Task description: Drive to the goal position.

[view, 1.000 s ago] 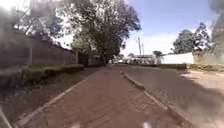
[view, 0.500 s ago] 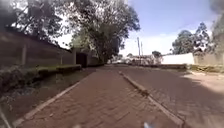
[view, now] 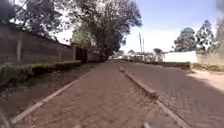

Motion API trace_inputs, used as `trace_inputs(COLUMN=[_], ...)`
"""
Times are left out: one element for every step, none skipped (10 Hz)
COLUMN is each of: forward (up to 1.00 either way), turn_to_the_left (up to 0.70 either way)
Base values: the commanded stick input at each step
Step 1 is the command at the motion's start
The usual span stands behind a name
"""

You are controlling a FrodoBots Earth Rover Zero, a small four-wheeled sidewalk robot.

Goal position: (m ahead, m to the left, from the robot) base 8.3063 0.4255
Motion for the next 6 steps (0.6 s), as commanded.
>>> trace_inputs(forward=[0.70,0.70,0.70,0.70,0.70,0.70], turn_to_the_left=[0.00,0.00,0.00,0.00,0.00,0.00])
